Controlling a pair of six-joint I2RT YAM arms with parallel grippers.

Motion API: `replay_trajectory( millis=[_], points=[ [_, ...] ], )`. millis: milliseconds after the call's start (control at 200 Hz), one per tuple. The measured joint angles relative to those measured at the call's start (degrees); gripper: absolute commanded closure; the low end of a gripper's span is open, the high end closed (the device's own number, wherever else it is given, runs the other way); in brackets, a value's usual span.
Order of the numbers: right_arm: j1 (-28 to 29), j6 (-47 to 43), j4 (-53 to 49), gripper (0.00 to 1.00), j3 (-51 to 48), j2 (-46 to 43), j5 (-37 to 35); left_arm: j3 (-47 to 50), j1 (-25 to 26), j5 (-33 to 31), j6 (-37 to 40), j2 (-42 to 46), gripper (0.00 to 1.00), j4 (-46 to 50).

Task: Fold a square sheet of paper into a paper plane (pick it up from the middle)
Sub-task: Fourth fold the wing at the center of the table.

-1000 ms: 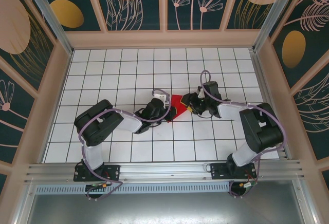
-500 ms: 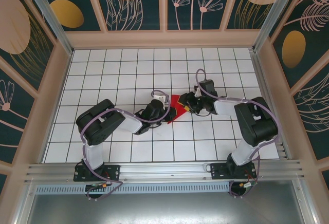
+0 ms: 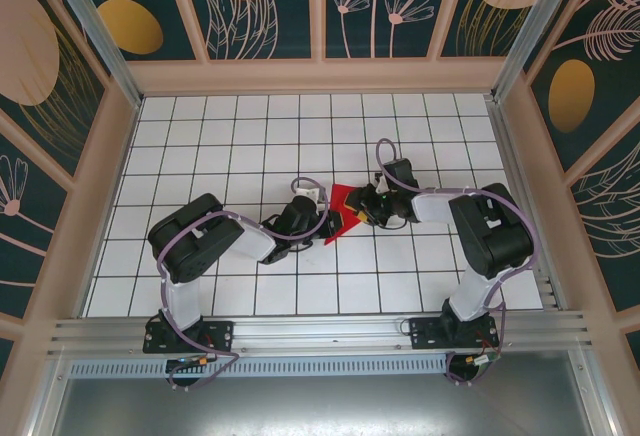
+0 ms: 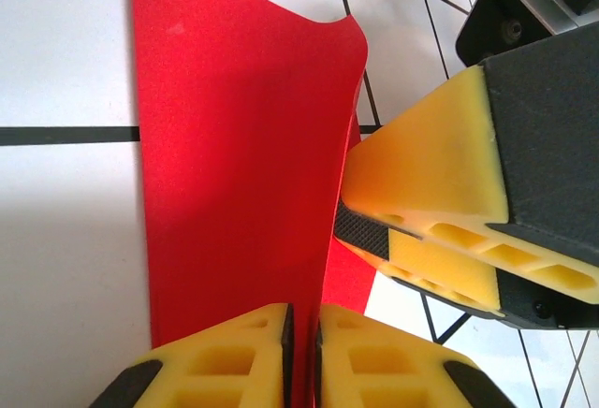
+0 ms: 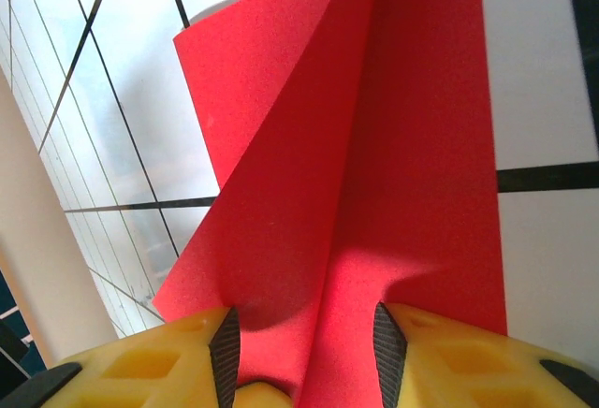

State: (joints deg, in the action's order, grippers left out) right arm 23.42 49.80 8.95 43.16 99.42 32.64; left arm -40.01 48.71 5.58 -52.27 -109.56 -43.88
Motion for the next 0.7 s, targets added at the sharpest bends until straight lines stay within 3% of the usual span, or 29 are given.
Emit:
replay_trajectory(
  millis=[415,701],
  points=[
    [0.46,-0.46,-3.5,0.51,2.23,0.81,-0.46,0.15,-0.39,2.56,-2.36,-0.13,0.77,-1.09],
    [1.36,-1.31,-6.08,0.51,3.54,0.98,-2.67,2.16,-1.86,3.3,-2.93,2.56,0.57,-0.94]
  ],
)
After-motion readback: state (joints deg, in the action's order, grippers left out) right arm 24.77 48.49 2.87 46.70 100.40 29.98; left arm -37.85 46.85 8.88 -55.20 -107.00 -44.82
